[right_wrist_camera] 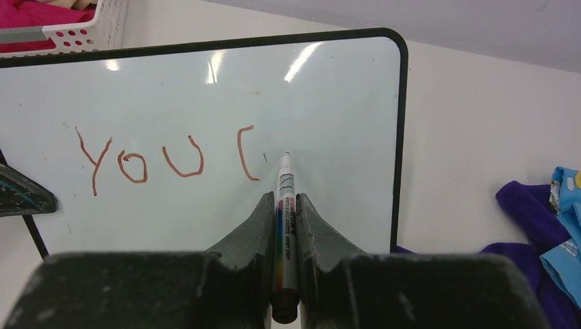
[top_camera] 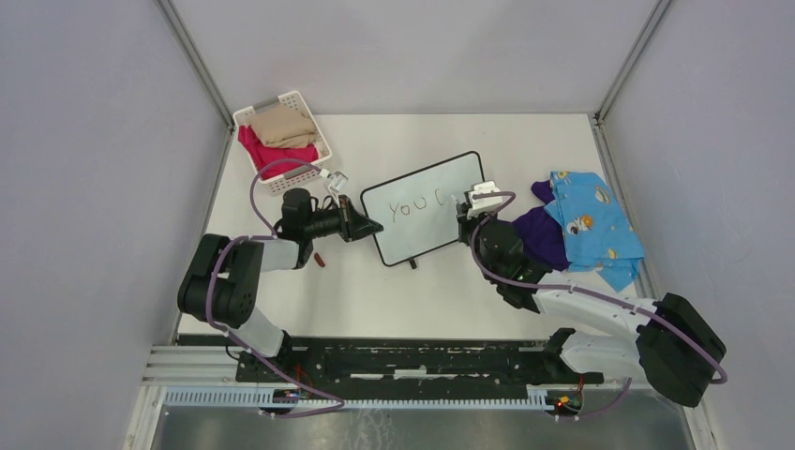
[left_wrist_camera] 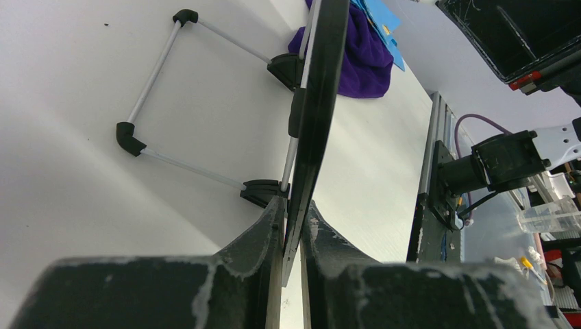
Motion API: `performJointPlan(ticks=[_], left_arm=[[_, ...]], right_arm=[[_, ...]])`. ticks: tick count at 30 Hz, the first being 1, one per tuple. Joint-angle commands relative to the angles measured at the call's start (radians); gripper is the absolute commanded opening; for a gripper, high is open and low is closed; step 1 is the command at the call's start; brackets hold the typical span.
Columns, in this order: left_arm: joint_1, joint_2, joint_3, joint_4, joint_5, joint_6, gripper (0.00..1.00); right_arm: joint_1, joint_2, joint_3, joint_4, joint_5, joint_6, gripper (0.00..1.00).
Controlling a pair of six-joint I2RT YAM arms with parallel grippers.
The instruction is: Write a sentence on the whiteboard
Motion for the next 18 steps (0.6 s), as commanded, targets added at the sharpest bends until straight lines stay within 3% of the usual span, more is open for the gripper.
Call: performJointPlan(ticks=[1,18], left_arm=[[-0.005,0.016,-0.002,-0.105,-0.065,0.045,0.05],[-0.007,0.016,0.000,-0.108,-0.065,0.049,0.05]], right_arm=[[-0.007,0.020,0.065,0.042,-0.013,-0.006,0.00],[-0.015,0.061,0.081,0.044,-0.089,-0.008,0.00]])
